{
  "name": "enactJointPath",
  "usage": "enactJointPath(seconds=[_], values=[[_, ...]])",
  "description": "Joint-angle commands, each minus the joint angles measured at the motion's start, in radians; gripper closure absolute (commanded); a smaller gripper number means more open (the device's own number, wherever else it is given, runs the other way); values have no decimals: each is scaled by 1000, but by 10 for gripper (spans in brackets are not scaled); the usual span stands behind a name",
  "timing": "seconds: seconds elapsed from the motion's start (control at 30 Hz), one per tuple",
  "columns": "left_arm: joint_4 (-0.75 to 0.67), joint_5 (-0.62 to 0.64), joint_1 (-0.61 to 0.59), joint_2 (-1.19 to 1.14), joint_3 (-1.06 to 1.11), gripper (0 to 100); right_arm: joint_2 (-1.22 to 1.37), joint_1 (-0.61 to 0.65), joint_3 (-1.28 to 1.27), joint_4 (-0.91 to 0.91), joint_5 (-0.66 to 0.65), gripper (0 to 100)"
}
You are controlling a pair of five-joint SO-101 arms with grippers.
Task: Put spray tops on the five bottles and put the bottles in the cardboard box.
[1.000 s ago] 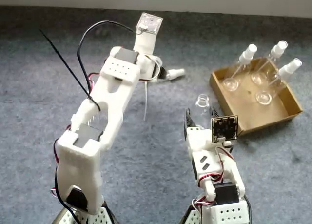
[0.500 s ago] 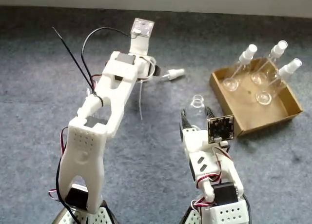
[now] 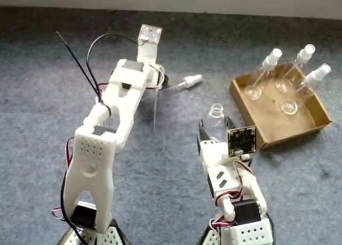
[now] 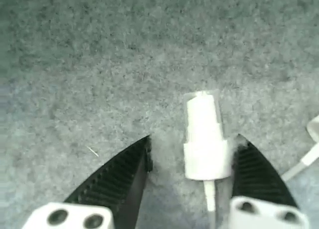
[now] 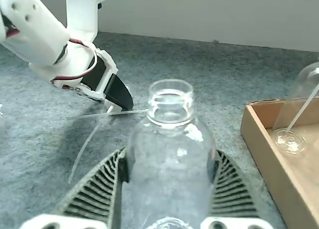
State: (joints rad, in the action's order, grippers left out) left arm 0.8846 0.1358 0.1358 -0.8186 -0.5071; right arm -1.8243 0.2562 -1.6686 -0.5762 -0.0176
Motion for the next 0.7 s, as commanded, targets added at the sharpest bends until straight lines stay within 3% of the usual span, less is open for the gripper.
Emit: enactJointPath(seconds=[0.0, 0.17, 0.43, 0.67], values=[[-55, 9, -24, 16, -48, 894, -13, 5, -134, -7, 5, 896], [-60, 8, -24, 21, -47, 990, -13, 5, -134, -7, 5, 896], [-38, 8, -25, 79, -47, 993, -13, 5, -134, -7, 5, 896], [288, 8, -18, 298, -47, 992, -13, 7, -134, -7, 5, 896]])
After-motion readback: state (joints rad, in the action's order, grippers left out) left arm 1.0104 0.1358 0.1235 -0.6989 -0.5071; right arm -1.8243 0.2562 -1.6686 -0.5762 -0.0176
